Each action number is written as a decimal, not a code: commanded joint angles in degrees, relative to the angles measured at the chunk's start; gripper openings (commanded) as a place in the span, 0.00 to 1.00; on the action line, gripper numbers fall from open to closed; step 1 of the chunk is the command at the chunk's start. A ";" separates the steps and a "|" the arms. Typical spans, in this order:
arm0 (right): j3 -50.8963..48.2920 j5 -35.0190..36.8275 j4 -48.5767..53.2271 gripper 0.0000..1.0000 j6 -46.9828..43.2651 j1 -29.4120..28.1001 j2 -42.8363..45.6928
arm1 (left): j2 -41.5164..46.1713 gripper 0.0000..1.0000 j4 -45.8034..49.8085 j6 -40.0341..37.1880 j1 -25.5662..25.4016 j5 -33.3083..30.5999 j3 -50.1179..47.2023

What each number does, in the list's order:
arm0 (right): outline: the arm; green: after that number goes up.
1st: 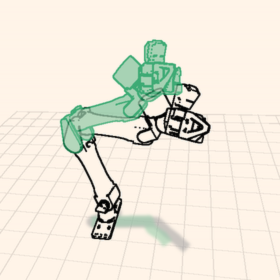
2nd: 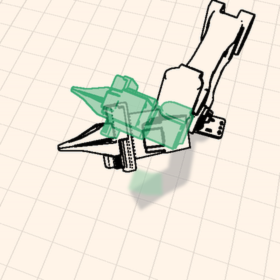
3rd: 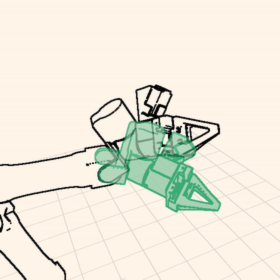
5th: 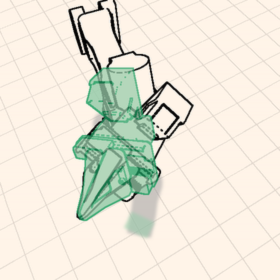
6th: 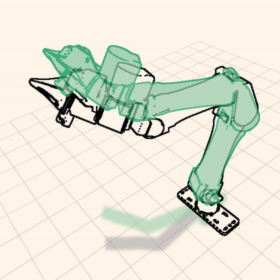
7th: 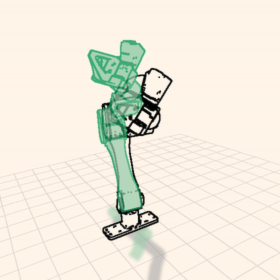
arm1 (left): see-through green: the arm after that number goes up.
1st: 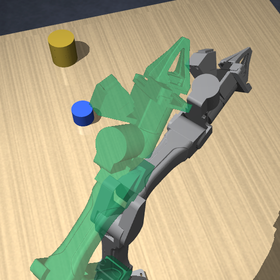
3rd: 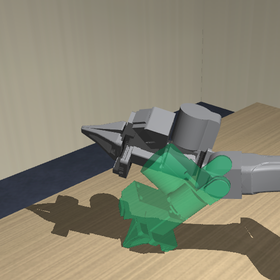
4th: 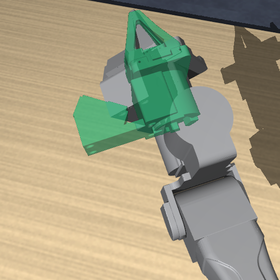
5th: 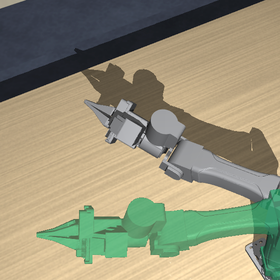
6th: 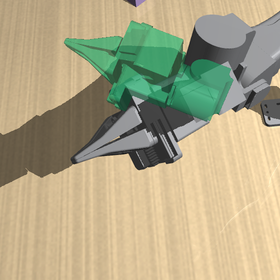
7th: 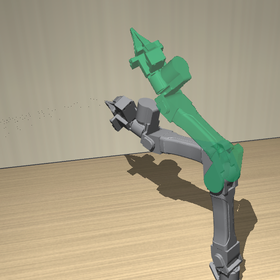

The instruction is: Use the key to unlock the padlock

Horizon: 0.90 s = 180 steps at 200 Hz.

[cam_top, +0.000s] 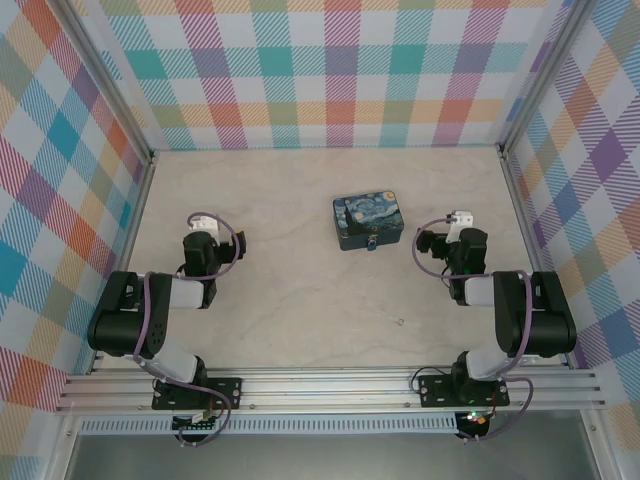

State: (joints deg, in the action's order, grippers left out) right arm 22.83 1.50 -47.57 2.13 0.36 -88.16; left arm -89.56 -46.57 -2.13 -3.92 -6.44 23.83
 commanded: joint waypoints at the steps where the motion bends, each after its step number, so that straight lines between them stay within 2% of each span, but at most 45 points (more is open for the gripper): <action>1: -0.53 0.22 -2.17 1.00 0.40 -0.11 0.36 | -0.18 1.00 0.16 0.82 0.23 0.91 0.28; 157: -0.63 0.09 -2.25 1.00 0.52 -0.10 0.36 | 0.05 1.00 -0.29 0.94 0.20 0.99 0.01; 180: -1.27 0.07 -1.56 1.00 0.42 -0.13 2.82 | 4.87 1.00 5.56 1.14 0.21 0.54 1.21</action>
State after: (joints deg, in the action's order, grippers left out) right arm 22.81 1.48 -47.57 2.13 0.36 -88.09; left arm -89.23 -45.87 -1.96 -3.92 -6.44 23.83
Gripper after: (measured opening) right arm 0.997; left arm 0.997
